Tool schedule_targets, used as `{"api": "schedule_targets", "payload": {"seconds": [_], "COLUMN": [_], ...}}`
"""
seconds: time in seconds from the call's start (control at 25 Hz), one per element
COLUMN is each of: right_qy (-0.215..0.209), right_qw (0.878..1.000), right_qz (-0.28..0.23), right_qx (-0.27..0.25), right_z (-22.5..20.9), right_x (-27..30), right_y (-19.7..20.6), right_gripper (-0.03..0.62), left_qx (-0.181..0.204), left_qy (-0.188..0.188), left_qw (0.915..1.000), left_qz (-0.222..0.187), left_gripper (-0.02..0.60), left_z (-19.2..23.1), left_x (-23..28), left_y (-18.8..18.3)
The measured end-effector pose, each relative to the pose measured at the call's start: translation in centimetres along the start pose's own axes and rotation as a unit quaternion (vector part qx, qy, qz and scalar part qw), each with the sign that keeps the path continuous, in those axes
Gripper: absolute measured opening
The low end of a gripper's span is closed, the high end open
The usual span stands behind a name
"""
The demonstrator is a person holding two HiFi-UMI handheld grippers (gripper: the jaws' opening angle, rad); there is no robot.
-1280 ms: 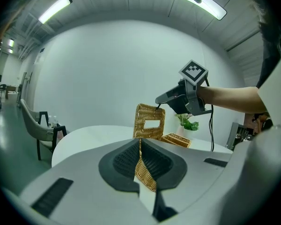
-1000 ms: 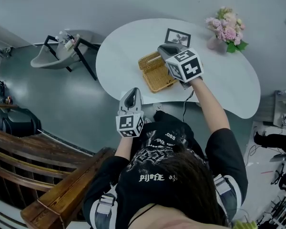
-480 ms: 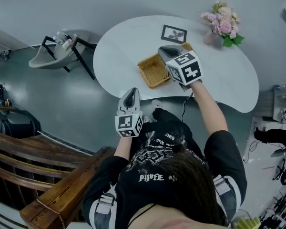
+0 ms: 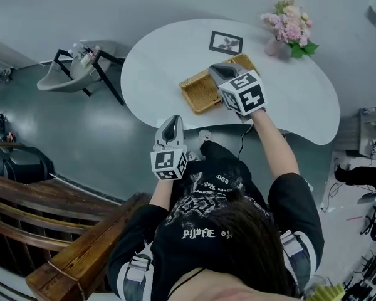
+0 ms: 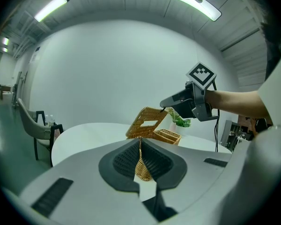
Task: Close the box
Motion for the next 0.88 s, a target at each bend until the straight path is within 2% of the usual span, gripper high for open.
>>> {"api": "schedule_targets", "payload": {"seconds": [0.88], "right_qy": [-0.004], "right_qw": [0.999], "right_qz": [0.031], "right_qx": [0.025], "right_z": [1.1], "right_x": [-1.4], "right_y": [4.6], "right_gripper": [0.038], "left_qx": [0.004], "left_qy": [0.008], "left_qw": [0.9999], "left_qz": [0.006], "left_gripper": [0.029], "left_z": [-0.8], "left_x": [-0.5], "left_y": [0.7]}}
Point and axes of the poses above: the fingertips, and each gripper's own axes: x forward along the fingers, z to its left, y out of its underside, the point moved 7 cm from there along -x, backward along the fingers
